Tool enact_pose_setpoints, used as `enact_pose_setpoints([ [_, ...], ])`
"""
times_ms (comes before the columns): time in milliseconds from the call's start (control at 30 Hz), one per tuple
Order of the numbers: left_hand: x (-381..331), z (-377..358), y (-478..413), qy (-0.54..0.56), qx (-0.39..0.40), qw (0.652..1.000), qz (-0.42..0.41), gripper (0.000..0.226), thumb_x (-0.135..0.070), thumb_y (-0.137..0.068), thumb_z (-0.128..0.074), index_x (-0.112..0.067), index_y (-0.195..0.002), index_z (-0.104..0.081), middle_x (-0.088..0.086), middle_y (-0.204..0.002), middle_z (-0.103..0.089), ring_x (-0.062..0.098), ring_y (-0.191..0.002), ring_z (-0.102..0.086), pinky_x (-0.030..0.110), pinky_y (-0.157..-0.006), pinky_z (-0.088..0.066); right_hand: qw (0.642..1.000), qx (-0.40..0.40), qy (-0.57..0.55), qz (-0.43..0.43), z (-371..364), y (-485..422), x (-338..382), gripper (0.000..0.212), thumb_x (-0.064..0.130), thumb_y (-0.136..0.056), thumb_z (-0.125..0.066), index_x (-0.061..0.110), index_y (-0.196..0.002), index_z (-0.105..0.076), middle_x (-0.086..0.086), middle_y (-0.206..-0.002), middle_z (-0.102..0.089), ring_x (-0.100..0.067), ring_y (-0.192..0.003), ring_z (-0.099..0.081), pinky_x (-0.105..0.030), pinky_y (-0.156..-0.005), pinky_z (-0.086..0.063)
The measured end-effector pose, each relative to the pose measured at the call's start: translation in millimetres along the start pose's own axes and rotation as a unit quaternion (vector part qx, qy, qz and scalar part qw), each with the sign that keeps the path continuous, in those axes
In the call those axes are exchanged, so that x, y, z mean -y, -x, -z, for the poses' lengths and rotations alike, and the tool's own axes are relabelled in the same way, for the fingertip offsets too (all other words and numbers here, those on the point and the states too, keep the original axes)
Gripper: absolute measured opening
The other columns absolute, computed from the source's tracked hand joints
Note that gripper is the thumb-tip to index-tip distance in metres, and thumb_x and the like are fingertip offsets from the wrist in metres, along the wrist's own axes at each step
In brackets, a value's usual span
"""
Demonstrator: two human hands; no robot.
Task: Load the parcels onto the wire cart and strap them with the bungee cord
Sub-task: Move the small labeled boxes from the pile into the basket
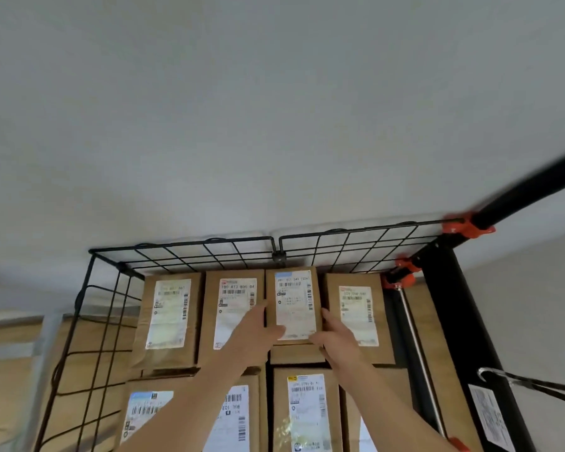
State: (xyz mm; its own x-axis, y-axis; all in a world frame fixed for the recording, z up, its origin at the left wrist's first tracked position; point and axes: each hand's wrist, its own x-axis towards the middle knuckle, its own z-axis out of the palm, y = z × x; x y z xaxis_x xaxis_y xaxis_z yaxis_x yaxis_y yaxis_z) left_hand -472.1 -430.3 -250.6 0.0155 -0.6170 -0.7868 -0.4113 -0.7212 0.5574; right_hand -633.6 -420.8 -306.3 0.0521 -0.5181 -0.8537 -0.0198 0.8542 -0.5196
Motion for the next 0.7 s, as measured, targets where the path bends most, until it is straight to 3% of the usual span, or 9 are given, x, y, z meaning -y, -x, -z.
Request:
enact_pose_setpoints([
  [67,2.7,-3.4,-0.1,-0.013,0.006,1.000,-0.013,0.060,-0.009,-0.090,-0.058,-0.021,-0.143,-0.033,0.000,-0.138,-0.049,0.007,-0.087,-0.055,0.012,-0.068,-0.047,1.000,0.015,0.009,-0.003,1.7,-4.1,-0.9,0.095,0.007,-0.061,-0.065,0.022,-0.148,-0.029,-0.005,-0.143,-0.047,-0.023,-0.132,-0.043,-0.044,-0.111,-0.037],
  [133,2.8,-4.8,-0.2,-0.019,0.012,1.000,-0.018,0.057,-0.010,-0.089,-0.059,-0.026,-0.140,-0.038,-0.002,-0.136,-0.052,0.009,-0.092,-0.056,0.020,-0.077,-0.050,1.000,0.016,0.015,-0.005,1.4,1.5,4.5,0.090,0.001,-0.069,-0.063,0.019,-0.149,-0.026,-0.007,-0.144,-0.045,-0.025,-0.133,-0.041,-0.044,-0.111,-0.036],
  [200,0.6,-4.6,1.8,-0.033,0.011,0.999,-0.020,0.058,-0.012,-0.089,-0.059,-0.028,-0.140,-0.038,-0.005,-0.135,-0.053,0.008,-0.094,-0.057,0.020,-0.078,-0.050,0.999,0.015,0.032,-0.005,3.4,5.9,8.0,0.083,-0.001,-0.077,-0.061,0.019,-0.149,-0.025,-0.008,-0.145,-0.043,-0.025,-0.134,-0.039,-0.043,-0.112,-0.033],
  [333,-2.0,-1.9,11.3,-0.044,0.002,0.999,-0.011,0.059,-0.015,-0.091,-0.056,-0.027,-0.143,-0.032,-0.012,-0.117,-0.048,0.000,-0.066,-0.047,0.008,-0.055,-0.043,0.999,-0.003,0.040,-0.015,8.0,12.2,13.0,0.076,0.001,-0.083,-0.060,0.022,-0.148,-0.028,-0.009,-0.148,-0.037,-0.026,-0.136,-0.035,-0.044,-0.114,-0.030],
  [433,-4.2,6.0,22.9,-0.062,-0.016,0.998,-0.014,0.058,-0.017,-0.092,-0.055,-0.023,-0.144,-0.032,-0.007,-0.129,-0.046,-0.001,-0.063,-0.043,0.001,-0.043,-0.037,0.998,-0.022,0.049,-0.011,8.9,23.4,18.4,0.068,0.001,-0.085,-0.057,0.020,-0.146,-0.032,-0.008,-0.145,-0.041,-0.026,-0.133,-0.037,-0.042,-0.113,-0.032],
  [500,-2.9,15.0,31.1,-0.068,-0.046,0.996,-0.030,0.054,-0.018,-0.092,-0.055,-0.023,-0.142,-0.035,-0.004,-0.144,-0.038,0.002,-0.084,-0.055,0.002,-0.062,-0.046,0.998,-0.031,0.060,-0.005,7.5,32.8,22.0,0.064,0.002,-0.087,-0.056,0.017,-0.146,-0.034,-0.008,-0.142,-0.043,-0.025,-0.131,-0.039,-0.040,-0.112,-0.033],
  [567,-1.3,25.4,44.6,-0.073,-0.077,0.993,-0.054,0.046,-0.018,-0.094,-0.052,-0.026,-0.138,-0.042,-0.003,-0.147,-0.035,0.011,-0.117,-0.050,0.015,-0.084,-0.045,0.996,-0.046,0.078,0.005,3.1,43.5,25.0,0.061,0.003,-0.088,-0.055,0.016,-0.144,-0.037,-0.009,-0.141,-0.045,-0.025,-0.129,-0.041,-0.040,-0.111,-0.034],
  [633,2.6,36.6,60.3,-0.067,-0.097,0.990,-0.081,0.039,-0.018,-0.095,-0.051,-0.026,-0.132,-0.047,-0.005,-0.144,-0.038,0.009,-0.119,-0.046,0.018,-0.083,-0.042,0.993,-0.063,0.101,0.023,-6.3,58.1,29.5,0.056,0.004,-0.088,-0.053,0.016,-0.142,-0.042,-0.008,-0.135,-0.050,-0.024,-0.120,-0.047,-0.037,-0.106,-0.040],
  [700,8.6,49.0,76.8,-0.084,-0.115,0.983,-0.115,0.037,-0.019,-0.094,-0.051,-0.028,-0.130,-0.048,-0.006,-0.142,-0.041,0.004,-0.112,-0.045,0.018,-0.086,-0.040,0.989,-0.081,0.114,0.045,-19.0,76.9,35.2,0.051,0.005,-0.088,-0.051,0.017,-0.138,-0.047,-0.005,-0.128,-0.055,-0.017,-0.099,-0.052,-0.029,-0.089,-0.046],
])
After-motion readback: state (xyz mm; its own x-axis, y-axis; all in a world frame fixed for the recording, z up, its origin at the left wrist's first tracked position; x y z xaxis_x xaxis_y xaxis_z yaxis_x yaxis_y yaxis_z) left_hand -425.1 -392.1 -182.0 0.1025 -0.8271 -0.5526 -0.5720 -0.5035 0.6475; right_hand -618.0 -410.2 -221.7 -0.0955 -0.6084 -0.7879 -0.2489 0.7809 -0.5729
